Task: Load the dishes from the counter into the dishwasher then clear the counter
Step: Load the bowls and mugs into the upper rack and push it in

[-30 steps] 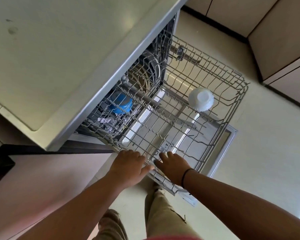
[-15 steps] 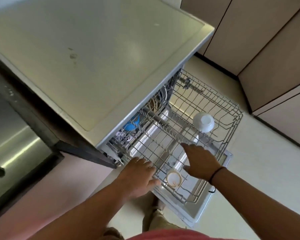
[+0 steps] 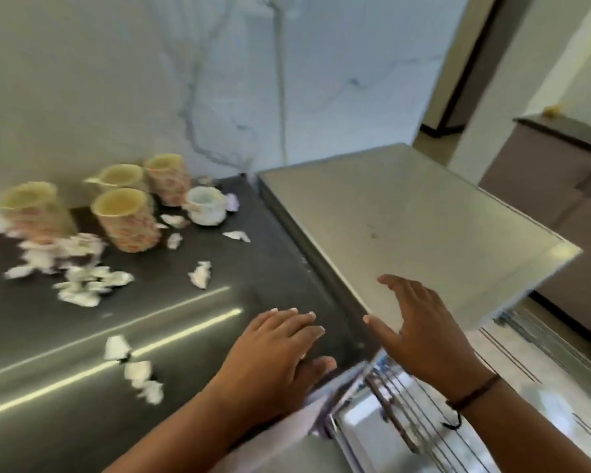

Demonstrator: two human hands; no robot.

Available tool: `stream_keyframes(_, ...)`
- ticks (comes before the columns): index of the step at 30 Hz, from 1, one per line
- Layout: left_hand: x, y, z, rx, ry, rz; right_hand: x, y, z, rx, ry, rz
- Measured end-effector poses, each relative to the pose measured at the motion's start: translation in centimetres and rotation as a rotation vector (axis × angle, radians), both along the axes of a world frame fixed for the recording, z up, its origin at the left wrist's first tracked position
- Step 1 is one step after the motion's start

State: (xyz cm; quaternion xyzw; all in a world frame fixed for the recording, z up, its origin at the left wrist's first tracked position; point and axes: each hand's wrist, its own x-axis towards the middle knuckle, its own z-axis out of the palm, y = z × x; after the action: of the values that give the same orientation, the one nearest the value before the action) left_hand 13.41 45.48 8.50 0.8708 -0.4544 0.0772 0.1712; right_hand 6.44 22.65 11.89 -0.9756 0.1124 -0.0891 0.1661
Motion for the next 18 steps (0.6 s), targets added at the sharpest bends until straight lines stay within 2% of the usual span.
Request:
stream_keyframes(5, 4.2, 10.3, 0.4, 0.077, 0.079, 0.338, 8.7, 9.9, 0.2, -0.027, -0.095, 0.206)
stream_keyframes(9, 6.0, 16.0, -1.2, 0.132, 0.178, 0.527, 13.7, 14.8, -0.5, -0.064, 0.009, 0.328)
stream_keyframes(13, 7.4, 19.4, -3.8, 0.147, 0.241, 0.749, 18.7, 17.2, -1.5, -0.082, 0.132, 0.367)
stream_keyframes(18, 8.2, 21.0, -5.2, 0.17, 0.337, 0.965, 25.6, 17.6, -2.9, 0.038, 0.195, 0.284)
